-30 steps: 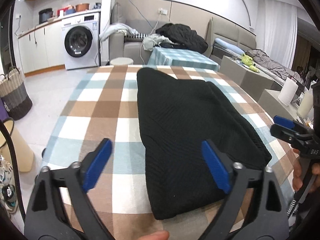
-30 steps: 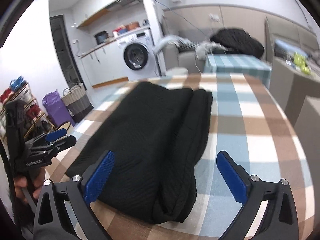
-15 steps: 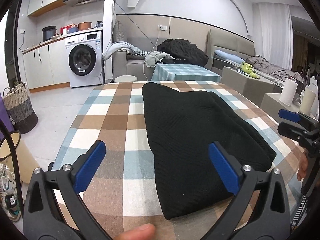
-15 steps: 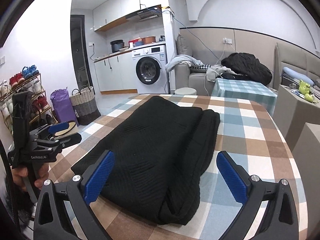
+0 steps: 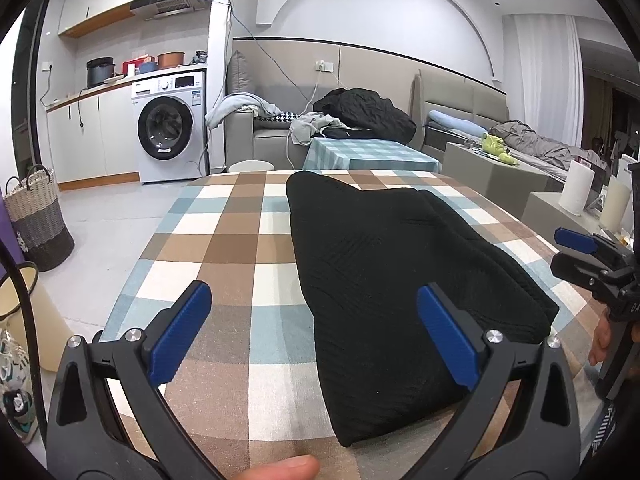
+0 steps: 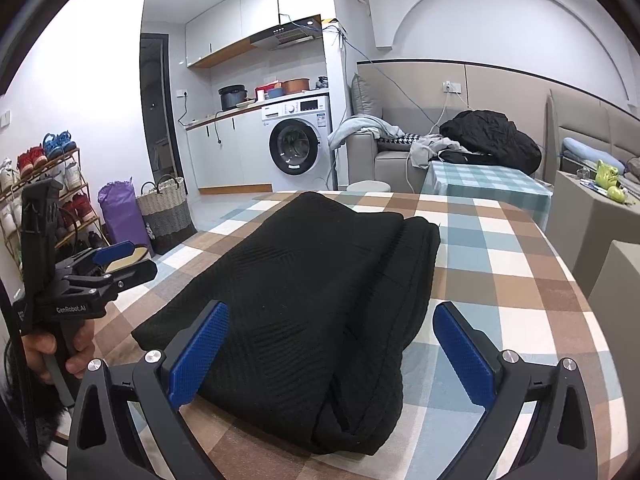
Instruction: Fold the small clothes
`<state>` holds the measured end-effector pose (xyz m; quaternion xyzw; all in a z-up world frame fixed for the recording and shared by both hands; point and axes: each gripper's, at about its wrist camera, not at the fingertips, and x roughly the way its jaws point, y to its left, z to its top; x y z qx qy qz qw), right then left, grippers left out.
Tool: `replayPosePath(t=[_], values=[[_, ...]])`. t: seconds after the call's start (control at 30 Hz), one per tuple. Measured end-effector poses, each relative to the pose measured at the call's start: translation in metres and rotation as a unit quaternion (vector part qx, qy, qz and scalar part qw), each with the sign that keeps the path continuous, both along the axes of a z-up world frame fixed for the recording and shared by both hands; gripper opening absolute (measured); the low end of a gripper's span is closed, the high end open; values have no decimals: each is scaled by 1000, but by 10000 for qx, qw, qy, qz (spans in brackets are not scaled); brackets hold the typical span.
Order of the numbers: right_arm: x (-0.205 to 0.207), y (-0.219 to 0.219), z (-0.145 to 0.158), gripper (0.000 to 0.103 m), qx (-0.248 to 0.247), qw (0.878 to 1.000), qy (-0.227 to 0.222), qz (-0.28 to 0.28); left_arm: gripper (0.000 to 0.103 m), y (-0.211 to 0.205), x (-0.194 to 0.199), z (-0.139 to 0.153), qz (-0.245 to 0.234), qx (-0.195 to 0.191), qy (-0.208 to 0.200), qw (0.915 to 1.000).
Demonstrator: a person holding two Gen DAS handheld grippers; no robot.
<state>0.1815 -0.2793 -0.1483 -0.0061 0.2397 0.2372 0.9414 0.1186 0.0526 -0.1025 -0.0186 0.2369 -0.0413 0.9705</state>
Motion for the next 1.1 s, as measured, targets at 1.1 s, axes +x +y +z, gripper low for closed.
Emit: replayPosePath(t=[1.1], values=[[-9,-4,-2,103,131,9995,-280,-3,102,0,-1,-2,-93,11,-32,10000]])
